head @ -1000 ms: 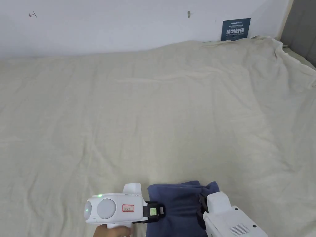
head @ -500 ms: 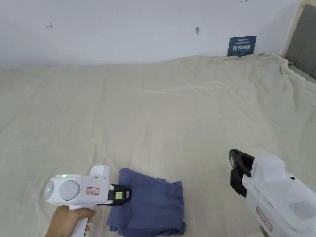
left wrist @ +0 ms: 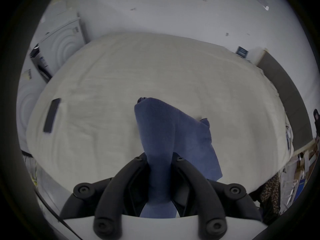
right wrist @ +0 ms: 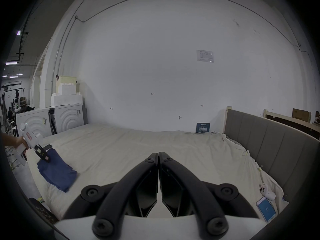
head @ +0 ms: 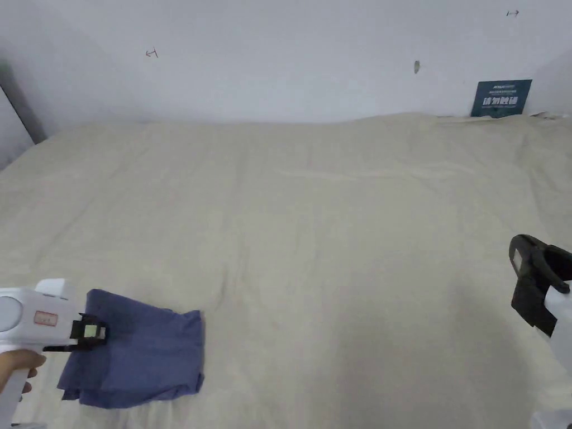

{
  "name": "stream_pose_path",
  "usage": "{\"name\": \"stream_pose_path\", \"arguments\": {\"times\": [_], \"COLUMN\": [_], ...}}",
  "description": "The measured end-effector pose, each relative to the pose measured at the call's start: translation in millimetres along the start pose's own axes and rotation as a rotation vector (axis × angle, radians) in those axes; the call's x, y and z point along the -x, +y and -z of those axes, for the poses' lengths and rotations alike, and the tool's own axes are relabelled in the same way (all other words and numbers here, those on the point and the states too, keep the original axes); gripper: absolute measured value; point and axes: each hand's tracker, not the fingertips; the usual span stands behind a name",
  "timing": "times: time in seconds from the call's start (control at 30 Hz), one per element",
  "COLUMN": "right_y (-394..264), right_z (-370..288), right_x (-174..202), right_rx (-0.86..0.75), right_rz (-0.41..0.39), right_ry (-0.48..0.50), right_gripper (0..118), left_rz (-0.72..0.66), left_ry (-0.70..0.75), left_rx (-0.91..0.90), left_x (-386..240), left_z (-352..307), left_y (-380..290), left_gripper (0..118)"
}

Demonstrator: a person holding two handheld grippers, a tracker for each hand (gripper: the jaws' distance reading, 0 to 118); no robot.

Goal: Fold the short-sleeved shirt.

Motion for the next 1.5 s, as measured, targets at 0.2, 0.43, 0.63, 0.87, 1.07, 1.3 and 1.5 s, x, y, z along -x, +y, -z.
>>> {"name": "stream_pose_path", "arguments": {"times": [0.2,0.43,0.63,0.87,1.07,1.3,1.5], "right_y": [0,-6,0,6,21,45,59], "right_z": [13,25,25,20,9,-8,-23], "right_x": [5,9,15,16,14,9,5], "right_rx": [0.007,0.036,0.051,0.053,0.039,0.004,-0.036], "right_rz": [0.003,0.007,-0.002,-0.005,0.007,0.008,-0.008], "right_ry": [-0.033,-0.049,-0.046,-0.030,-0.029,-0.050,-0.058], "right_gripper": [0,0,0,0,0,0,0], "left_rz": [-0.085,-0.192,-0.216,-0.174,-0.153,-0.080,-0.113], "left_ry": [0.072,0.107,0.161,0.296,0.310,0.295,0.223], "left_rx": [0.028,0.064,0.064,-0.014,-0.289,-0.648,-0.925], "left_x": [44,54,54,37,0,-63,-117], "left_z": [4,36,48,31,-40,-130,-181], "left_y": [-5,-17,-23,-21,-10,-3,-8], "left_gripper": [19,19,42,107,107,110,118]}}
